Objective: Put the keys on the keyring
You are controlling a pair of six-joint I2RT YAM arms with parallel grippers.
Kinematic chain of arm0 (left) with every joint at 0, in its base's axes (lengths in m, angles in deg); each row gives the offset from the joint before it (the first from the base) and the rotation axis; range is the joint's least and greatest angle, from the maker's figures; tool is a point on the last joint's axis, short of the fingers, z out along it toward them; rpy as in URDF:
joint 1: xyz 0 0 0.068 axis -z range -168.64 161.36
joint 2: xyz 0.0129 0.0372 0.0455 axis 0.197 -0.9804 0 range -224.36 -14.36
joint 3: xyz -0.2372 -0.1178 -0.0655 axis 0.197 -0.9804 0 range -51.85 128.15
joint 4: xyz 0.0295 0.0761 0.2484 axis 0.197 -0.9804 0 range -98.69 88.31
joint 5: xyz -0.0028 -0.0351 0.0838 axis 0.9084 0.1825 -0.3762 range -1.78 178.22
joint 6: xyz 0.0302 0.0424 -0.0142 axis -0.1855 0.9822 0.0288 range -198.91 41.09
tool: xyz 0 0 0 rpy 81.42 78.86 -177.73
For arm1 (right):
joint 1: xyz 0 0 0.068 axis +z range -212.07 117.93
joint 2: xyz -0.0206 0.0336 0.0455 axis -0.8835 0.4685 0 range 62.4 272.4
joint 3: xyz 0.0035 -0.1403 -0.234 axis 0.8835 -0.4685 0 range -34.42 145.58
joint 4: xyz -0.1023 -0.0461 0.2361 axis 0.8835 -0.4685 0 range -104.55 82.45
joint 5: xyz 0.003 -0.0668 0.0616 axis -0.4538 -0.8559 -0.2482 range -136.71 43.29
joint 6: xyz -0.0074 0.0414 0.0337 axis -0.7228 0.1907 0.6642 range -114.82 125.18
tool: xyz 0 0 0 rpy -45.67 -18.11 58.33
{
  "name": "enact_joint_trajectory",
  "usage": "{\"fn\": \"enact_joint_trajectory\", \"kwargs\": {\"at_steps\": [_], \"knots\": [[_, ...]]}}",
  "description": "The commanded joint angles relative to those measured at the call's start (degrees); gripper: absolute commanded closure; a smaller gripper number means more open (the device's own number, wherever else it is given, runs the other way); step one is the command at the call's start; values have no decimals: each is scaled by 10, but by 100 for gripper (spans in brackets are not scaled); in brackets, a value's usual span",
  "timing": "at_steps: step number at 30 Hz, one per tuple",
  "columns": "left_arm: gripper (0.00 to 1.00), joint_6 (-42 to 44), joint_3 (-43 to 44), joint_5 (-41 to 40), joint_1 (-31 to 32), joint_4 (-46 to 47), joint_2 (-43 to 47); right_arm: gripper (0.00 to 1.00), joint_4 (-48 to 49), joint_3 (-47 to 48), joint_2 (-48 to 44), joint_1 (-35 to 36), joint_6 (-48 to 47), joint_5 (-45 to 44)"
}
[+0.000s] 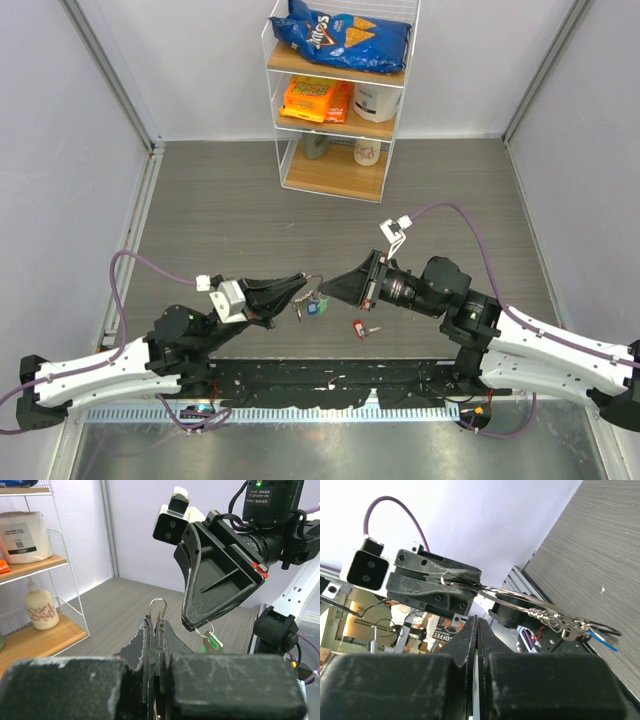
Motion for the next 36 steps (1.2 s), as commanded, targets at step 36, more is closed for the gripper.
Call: {"fn": "enact_joint_trajectory", "kwargs": {"at_steps": [36], "knots": [[100, 47, -13, 3, -2, 119, 0, 94, 194, 12, 63, 44, 96, -138]]}}
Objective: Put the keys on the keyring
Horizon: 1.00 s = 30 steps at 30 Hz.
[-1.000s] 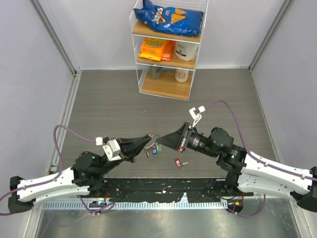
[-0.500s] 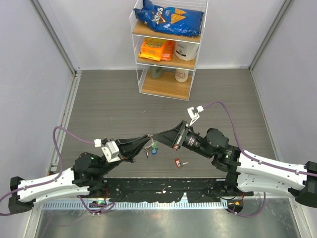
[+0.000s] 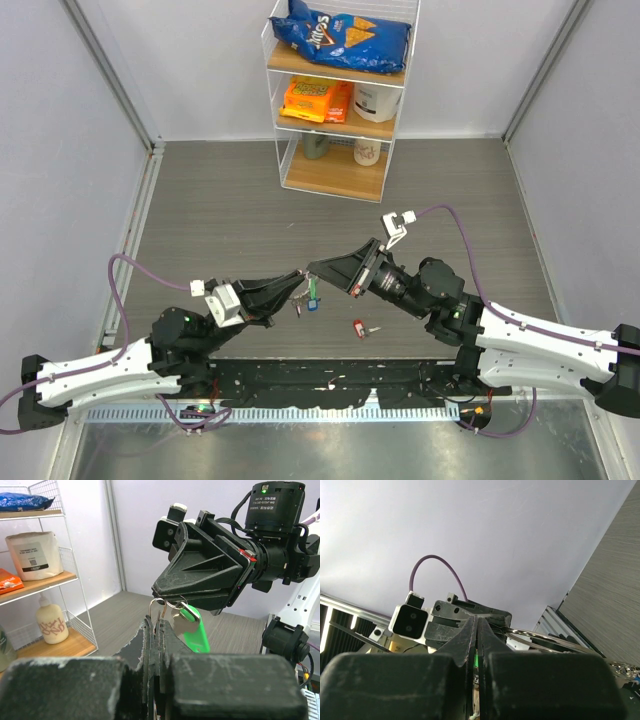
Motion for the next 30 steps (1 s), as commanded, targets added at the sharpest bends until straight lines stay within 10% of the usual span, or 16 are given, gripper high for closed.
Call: {"fn": "enact_joint_trajectory", "kwargs": {"at_steps": [1, 30], "knots": [[100, 9, 3, 4, -1, 61, -3, 94, 43, 12, 8, 2, 14, -16], [100, 7, 1, 8, -1, 81, -14, 94, 71, 10, 35, 7, 43, -17]]}}
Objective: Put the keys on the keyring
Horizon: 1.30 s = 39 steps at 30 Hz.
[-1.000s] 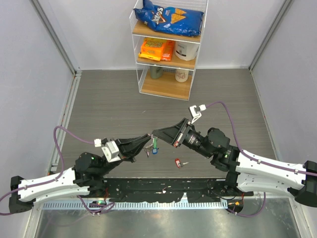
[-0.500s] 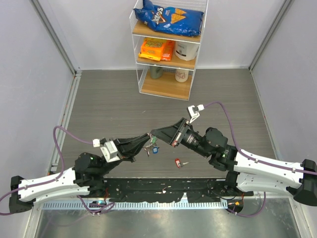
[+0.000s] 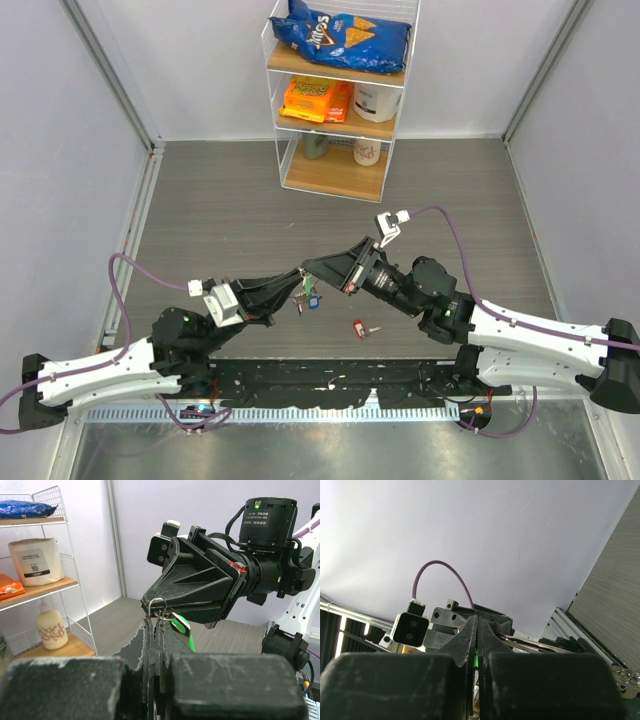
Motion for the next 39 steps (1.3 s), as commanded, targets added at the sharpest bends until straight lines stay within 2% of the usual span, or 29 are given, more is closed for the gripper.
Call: {"fn": "enact_joint_trajectory", "kwargs": {"at_steps": [1, 24, 39], "knots": [[100, 6, 5, 6, 0, 51, -4, 94, 31, 11, 3, 6, 9, -12], [100, 25, -11, -55, 0, 77, -20, 94, 77, 18, 39, 19, 55, -16], [100, 26, -17, -42, 0, 72, -11, 94, 41, 40, 0, 20, 12, -46]]}}
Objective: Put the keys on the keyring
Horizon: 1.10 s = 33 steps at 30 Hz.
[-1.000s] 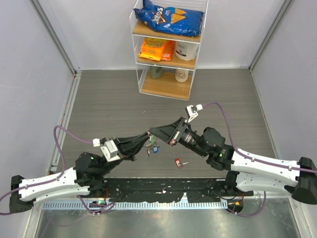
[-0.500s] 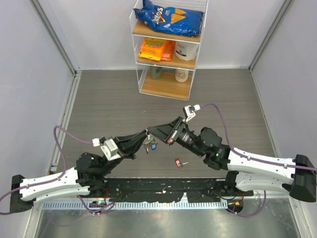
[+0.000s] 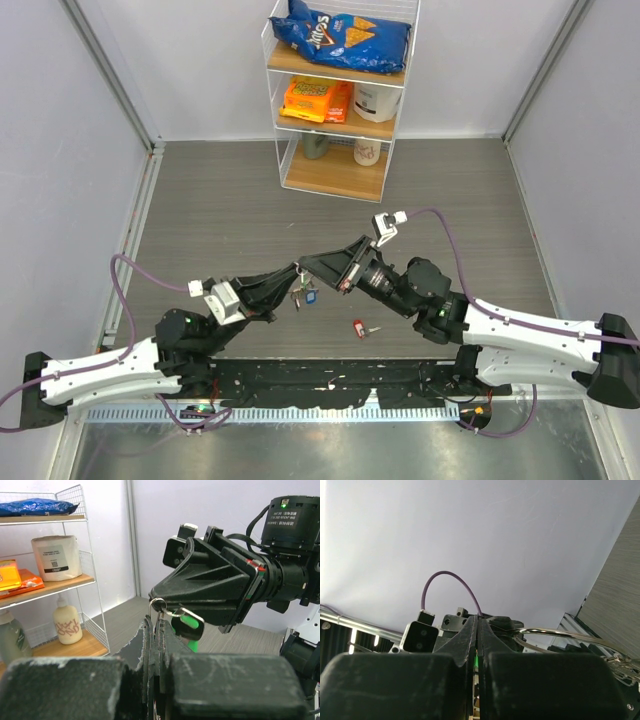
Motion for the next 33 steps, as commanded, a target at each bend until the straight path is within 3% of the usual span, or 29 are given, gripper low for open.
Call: {"fn": "enact_joint_trajectory", "kwargs": {"at_steps": [1, 18, 28, 33], "knots": [[100, 9, -1, 5, 0, 29, 3, 94, 12, 38, -27, 7, -18, -12], [99, 21, 19, 75, 0, -45, 1, 94, -19, 49, -42, 7, -37, -12], [71, 8, 25, 75, 0, -84, 2, 94, -34, 44, -66, 7, -51, -19], [63, 5, 24, 69, 0, -91, -4, 94, -34, 47, -68, 7, -54, -17]]}}
